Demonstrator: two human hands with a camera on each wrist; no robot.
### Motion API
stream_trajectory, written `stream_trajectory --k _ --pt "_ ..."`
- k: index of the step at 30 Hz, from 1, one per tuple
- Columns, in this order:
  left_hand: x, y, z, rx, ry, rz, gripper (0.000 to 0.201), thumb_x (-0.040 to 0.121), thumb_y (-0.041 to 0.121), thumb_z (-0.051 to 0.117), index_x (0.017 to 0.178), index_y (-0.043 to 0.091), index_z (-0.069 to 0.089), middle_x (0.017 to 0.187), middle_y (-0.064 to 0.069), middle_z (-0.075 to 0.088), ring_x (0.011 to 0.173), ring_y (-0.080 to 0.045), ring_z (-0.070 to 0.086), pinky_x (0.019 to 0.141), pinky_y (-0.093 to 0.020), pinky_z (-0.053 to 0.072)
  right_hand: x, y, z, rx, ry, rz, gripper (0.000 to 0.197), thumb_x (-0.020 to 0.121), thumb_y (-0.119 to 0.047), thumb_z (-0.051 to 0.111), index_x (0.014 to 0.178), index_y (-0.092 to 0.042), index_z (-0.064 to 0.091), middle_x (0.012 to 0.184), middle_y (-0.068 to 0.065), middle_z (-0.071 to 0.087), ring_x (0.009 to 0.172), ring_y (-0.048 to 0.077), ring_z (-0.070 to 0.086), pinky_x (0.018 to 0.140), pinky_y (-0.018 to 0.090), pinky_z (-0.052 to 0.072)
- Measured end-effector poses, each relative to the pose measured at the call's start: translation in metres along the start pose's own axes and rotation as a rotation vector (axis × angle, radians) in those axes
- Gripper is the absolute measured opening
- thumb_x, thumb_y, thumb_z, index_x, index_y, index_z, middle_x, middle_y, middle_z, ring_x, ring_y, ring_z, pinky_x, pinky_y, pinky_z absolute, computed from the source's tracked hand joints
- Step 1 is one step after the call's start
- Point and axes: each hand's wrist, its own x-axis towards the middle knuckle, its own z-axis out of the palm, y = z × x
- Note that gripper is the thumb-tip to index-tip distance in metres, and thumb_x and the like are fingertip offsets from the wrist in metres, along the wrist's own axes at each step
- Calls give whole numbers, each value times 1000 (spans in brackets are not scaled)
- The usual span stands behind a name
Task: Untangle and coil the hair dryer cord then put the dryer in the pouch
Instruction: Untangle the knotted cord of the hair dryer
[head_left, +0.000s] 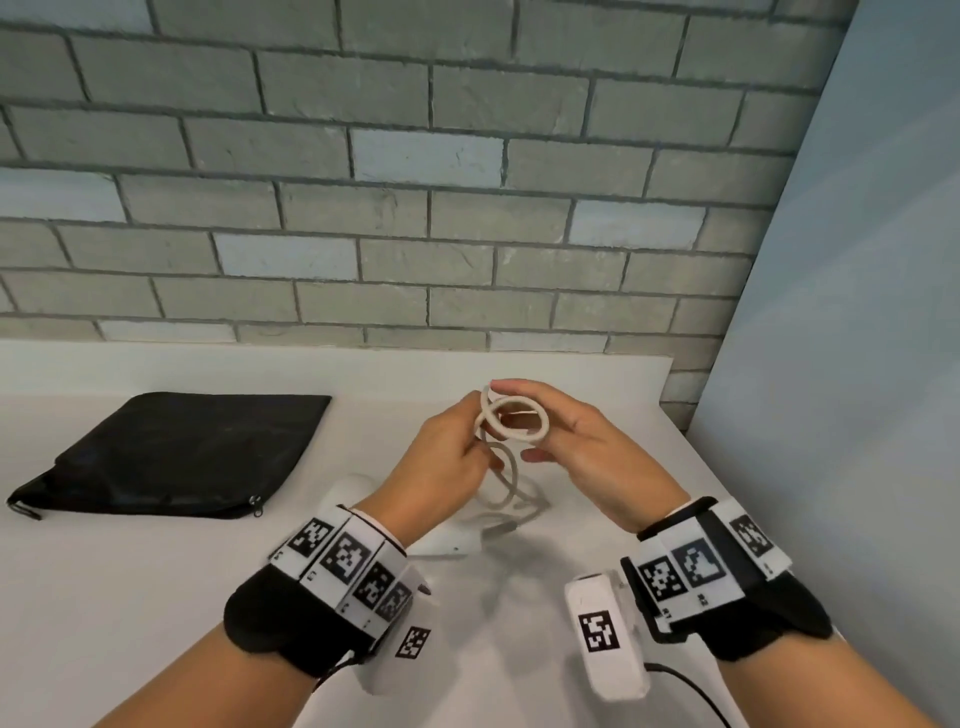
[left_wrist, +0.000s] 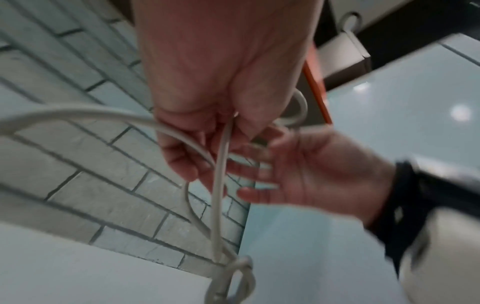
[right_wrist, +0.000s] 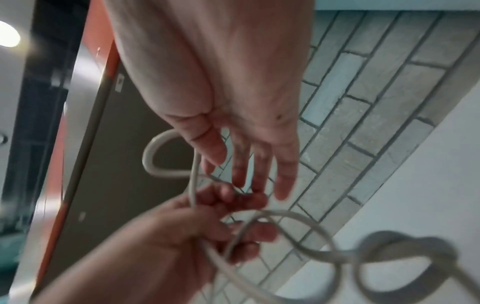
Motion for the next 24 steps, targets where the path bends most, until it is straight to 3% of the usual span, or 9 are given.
stream_trajectory --k 4,6,10,12,13,15,17,20,24 --pt "2 1 -5 -268 -108 -98 31 82 -11 35 103 6 51 103 -20 59 87 -19 62 77 -31 53 2 21 7 -455 97 -119 27 84 -10 61 109 -17 52 98 -2 62 82 12 58 76 21 46" --pt "-1 1 -3 -256 -106 -91 20 89 -3 37 103 3 50 96 -15 61 90 -22 61 83 -41 53 3 27 13 -557 112 -142 26 84 -11 60 108 -14 52 85 2 62 74 17 57 68 20 42" --pt "2 -7 -14 -224 175 -117 23 96 20 40 81 13 57 72 3 64 77 -14 61 84 -32 49 4 34 7 -756 141 -147 20 90 -7 45 107 -9 56 87 2 59 80 20 54 68 22 34" --pt "5 -13 -27 -469 258 -238 31 96 20 39 71 14 54 52 7 57 58 -12 56 72 -30 52 3 39 -3 -546 196 -66 18 90 -2 41 92 -12 56 77 1 59 78 22 57 72 24 40" --pt "6 -15 -33 -640 254 -296 32 97 23 37 70 13 51 44 7 49 46 -9 49 61 -27 54 1 39 -7 -306 227 1 22 89 3 39 83 -13 53 69 2 56 72 23 58 76 30 43" --pt "6 -20 -44 -835 255 -396 34 98 32 33 72 14 46 38 9 32 33 -6 30 39 -20 43 -2 38 -18 262 219 81 28 83 11 35 70 -12 45 60 5 50 63 23 58 79 40 48" --pt "7 -27 -53 -874 291 -460 38 97 41 30 73 16 45 38 10 25 31 -5 21 32 -16 27 -8 38 -31 705 156 58 20 72 4 50 63 -13 45 54 3 45 54 21 54 78 42 53" --pt "8 -34 -60 -947 314 -518 45 94 50 27 78 15 51 37 10 22 29 -5 18 30 -15 20 -11 42 -49 916 231 47 26 66 -23 68 55 -17 45 45 -3 35 42 14 41 70 35 58" --pt "9 -32 -59 -1016 291 -504 52 92 55 21 95 17 56 38 9 21 30 -5 17 32 -15 18 -6 65 -56 985 601 137 41 92 -23 44 53 -12 48 41 -1 43 40 11 51 58 33 59"
